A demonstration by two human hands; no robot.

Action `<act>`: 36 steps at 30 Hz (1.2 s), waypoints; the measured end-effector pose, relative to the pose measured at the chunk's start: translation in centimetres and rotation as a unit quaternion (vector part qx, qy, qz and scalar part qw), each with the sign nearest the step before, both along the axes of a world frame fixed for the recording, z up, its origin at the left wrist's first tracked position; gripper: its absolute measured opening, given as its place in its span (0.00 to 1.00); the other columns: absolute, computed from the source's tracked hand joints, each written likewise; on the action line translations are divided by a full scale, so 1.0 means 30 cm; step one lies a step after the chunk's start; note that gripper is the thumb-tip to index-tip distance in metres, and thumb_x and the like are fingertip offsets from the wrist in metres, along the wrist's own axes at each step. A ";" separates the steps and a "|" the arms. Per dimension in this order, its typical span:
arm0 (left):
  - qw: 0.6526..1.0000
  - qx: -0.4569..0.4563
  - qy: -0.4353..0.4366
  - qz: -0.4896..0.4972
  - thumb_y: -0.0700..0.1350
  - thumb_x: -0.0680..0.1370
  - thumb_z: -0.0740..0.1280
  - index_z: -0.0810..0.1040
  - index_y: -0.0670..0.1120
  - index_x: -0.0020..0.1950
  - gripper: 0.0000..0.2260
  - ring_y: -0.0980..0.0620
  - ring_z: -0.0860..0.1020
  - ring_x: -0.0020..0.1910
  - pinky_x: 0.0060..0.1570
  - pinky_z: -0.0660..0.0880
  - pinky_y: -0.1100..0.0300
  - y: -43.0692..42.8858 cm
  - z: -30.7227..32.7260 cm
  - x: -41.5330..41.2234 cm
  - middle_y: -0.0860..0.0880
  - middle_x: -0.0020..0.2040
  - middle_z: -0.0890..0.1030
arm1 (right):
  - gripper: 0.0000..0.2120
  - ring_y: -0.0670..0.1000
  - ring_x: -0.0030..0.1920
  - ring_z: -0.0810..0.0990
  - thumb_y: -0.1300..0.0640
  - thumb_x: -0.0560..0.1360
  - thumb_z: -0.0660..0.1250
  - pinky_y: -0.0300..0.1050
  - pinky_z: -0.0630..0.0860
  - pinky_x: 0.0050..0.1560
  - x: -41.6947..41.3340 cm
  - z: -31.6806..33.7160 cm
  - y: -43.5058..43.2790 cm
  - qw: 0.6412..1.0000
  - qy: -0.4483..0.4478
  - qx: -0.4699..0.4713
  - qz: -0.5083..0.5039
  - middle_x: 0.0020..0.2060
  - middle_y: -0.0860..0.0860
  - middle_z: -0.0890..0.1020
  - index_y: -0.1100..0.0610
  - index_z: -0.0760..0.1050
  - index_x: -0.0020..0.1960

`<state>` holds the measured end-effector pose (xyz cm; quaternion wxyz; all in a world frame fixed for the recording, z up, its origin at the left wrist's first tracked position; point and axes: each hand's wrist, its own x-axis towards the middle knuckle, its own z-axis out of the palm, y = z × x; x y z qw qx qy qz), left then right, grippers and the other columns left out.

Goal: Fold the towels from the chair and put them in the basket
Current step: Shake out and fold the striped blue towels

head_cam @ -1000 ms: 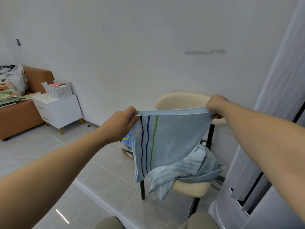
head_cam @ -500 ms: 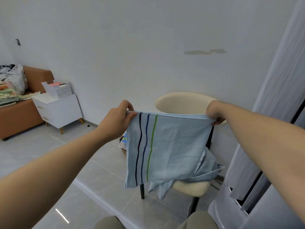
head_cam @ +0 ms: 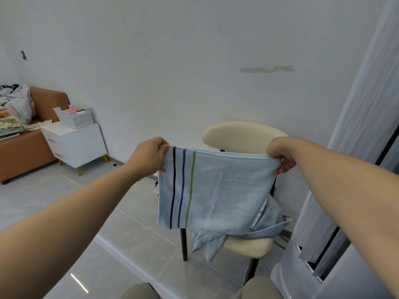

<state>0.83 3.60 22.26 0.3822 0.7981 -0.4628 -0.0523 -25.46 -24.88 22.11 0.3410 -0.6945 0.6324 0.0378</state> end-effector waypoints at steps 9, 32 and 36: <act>0.982 -0.110 0.146 0.050 0.45 0.83 0.65 0.75 0.44 0.58 0.07 0.48 0.81 0.47 0.40 0.84 0.55 -0.038 0.042 0.003 0.46 0.53 0.78 | 0.28 0.60 0.49 0.85 0.50 0.68 0.81 0.50 0.83 0.53 -0.061 -0.016 0.061 0.977 -0.097 0.167 0.087 0.59 0.63 0.80 0.62 0.78 0.62; 0.993 -0.056 0.016 -0.107 0.43 0.80 0.69 0.63 0.45 0.50 0.13 0.52 0.80 0.29 0.32 0.76 0.63 -0.025 0.108 -0.127 0.44 0.44 0.85 | 0.07 0.44 0.45 0.81 0.50 0.75 0.74 0.40 0.76 0.44 0.319 0.190 0.450 0.846 -0.332 -0.165 0.384 0.45 0.44 0.86 0.48 0.84 0.53; 0.993 -0.058 0.008 -0.104 0.44 0.80 0.69 0.63 0.46 0.49 0.14 0.52 0.81 0.30 0.32 0.76 0.63 -0.015 0.101 -0.114 0.44 0.44 0.85 | 0.06 0.44 0.43 0.79 0.53 0.76 0.72 0.40 0.74 0.44 0.354 0.191 0.483 0.834 -0.298 -0.246 0.393 0.40 0.43 0.83 0.52 0.85 0.51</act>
